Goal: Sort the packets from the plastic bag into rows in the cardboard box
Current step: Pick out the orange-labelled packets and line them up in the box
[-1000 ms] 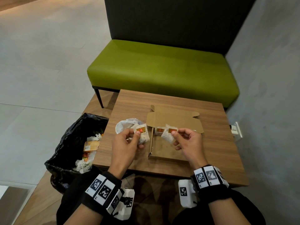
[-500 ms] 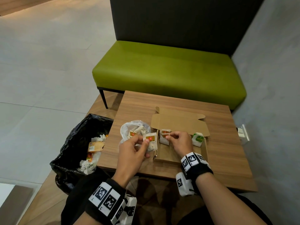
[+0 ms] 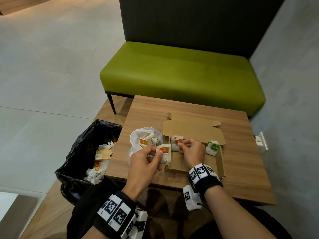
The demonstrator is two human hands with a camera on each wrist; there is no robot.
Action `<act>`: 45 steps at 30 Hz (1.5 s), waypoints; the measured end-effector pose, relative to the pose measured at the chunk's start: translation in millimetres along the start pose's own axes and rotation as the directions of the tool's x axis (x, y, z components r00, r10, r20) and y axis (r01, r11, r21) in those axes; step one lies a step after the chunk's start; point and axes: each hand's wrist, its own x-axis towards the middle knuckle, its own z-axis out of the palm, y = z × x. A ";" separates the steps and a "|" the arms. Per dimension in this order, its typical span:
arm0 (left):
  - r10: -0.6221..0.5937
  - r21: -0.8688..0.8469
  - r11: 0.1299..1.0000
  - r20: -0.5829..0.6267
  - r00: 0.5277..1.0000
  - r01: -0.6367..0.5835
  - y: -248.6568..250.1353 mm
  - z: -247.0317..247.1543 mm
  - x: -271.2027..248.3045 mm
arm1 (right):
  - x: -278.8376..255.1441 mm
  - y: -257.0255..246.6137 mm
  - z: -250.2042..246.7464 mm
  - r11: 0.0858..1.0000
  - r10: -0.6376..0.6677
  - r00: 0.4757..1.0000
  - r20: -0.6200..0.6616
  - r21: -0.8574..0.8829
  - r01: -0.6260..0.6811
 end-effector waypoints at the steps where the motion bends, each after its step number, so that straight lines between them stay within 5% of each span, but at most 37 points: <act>1: -0.002 0.000 1.000 0.003 1.000 0.002 -0.6 0.4 0.4 | -1.5 0.0 -2.3 1.000 0.003 1.000 0.005 0.009 -0.003; 6: -0.011 -0.021 1.000 0.021 1.000 0.011 -0.7 4.0 2.9 | -23.5 -13.6 -29.0 0.982 -0.097 0.995 -0.017 0.162 0.098; 9: -0.008 -0.009 1.000 0.045 0.999 0.009 -1.4 8.7 8.3 | -47.9 -34.0 -49.0 0.879 -0.205 0.946 0.252 0.473 0.064; 11: -0.002 0.012 1.000 0.065 0.998 0.001 -0.7 13.2 11.8 | -56.3 -40.2 -56.2 0.849 -0.264 0.901 0.344 0.526 0.049; 19: -0.016 0.095 0.995 0.109 0.994 0.006 5.0 24.9 13.4 | -54.9 -32.8 -62.2 0.910 -0.275 0.927 0.257 0.380 0.165; 23: -0.011 0.086 0.996 -0.002 1.000 0.012 2.0 15.7 11.3 | -30.4 -12.2 -57.8 0.962 -0.158 0.979 0.126 0.242 0.124; 28: 0.011 0.066 0.998 -0.039 0.999 -0.008 2.7 5.8 12.5 | -10.9 3.8 -30.9 0.996 -0.076 0.977 0.198 0.050 0.068; 34: 0.044 0.099 0.994 -0.060 0.997 -0.038 -5.6 -1.7 15.8 | -4.8 -3.7 -16.3 0.995 -0.026 0.990 0.135 -0.090 0.039; 40: 0.160 0.289 0.951 -0.161 0.974 -0.109 -8.5 -14.7 19.2 | -8.4 -3.7 -15.1 0.999 -0.002 0.997 0.078 -0.032 0.004; 45: 0.212 0.590 0.807 -0.269 0.939 -0.013 -17.8 -38.0 27.2 | -19.1 -14.8 -29.4 0.999 -0.040 0.998 -0.056 -0.038 0.038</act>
